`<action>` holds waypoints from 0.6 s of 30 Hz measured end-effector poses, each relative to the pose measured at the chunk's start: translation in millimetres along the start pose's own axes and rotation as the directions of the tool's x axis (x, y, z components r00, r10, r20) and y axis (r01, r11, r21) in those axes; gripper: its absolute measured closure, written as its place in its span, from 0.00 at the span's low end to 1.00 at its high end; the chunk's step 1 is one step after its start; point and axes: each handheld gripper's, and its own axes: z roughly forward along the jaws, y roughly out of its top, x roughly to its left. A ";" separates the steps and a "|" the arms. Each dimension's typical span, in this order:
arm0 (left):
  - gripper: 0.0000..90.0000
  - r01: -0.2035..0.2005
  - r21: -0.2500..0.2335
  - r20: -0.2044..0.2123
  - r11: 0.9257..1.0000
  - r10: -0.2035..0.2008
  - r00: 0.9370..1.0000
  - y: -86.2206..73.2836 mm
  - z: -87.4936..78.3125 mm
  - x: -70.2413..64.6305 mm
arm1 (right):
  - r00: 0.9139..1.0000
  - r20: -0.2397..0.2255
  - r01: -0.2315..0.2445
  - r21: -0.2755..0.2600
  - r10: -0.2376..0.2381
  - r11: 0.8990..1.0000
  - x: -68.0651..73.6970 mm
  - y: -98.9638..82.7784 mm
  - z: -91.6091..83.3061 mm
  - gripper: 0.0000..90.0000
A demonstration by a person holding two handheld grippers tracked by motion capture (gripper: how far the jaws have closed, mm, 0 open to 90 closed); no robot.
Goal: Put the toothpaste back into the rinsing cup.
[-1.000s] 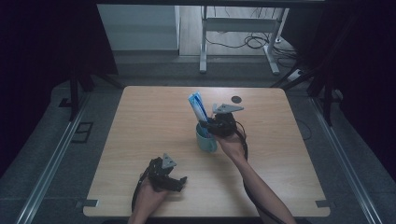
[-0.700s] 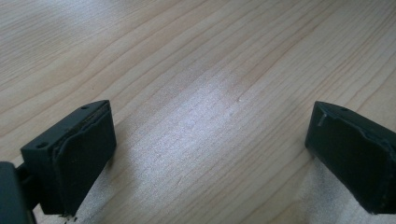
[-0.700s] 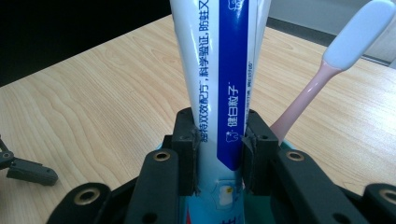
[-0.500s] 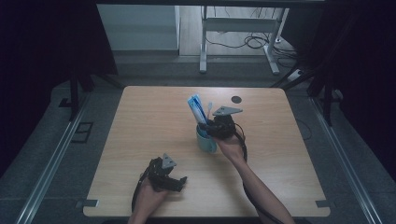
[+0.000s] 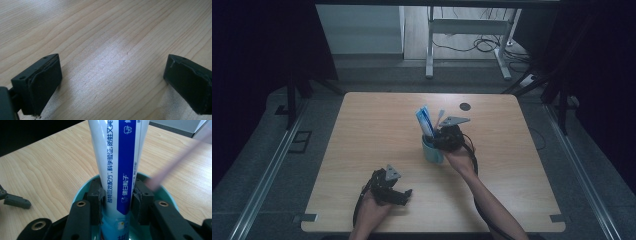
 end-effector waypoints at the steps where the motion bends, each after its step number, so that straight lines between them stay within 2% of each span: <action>1: 0.02 0.000 0.000 0.000 1.000 0.000 1.000 0.0 0.0 0.0 | 1.000 -0.003 -0.005 -0.003 0.005 1.000 -0.6 -0.2 -0.4 0.71; 11: 0.02 0.000 -0.001 -0.001 1.000 0.000 1.000 0.0 0.1 0.0 | 1.000 -0.008 -0.014 -0.012 0.014 1.000 0.3 6.0 -8.3 0.64; 18: 0.02 0.000 0.000 0.000 1.000 0.000 1.000 0.0 0.0 0.0 | 1.000 -0.031 0.004 0.000 -0.004 1.000 2.0 13.4 -16.8 0.49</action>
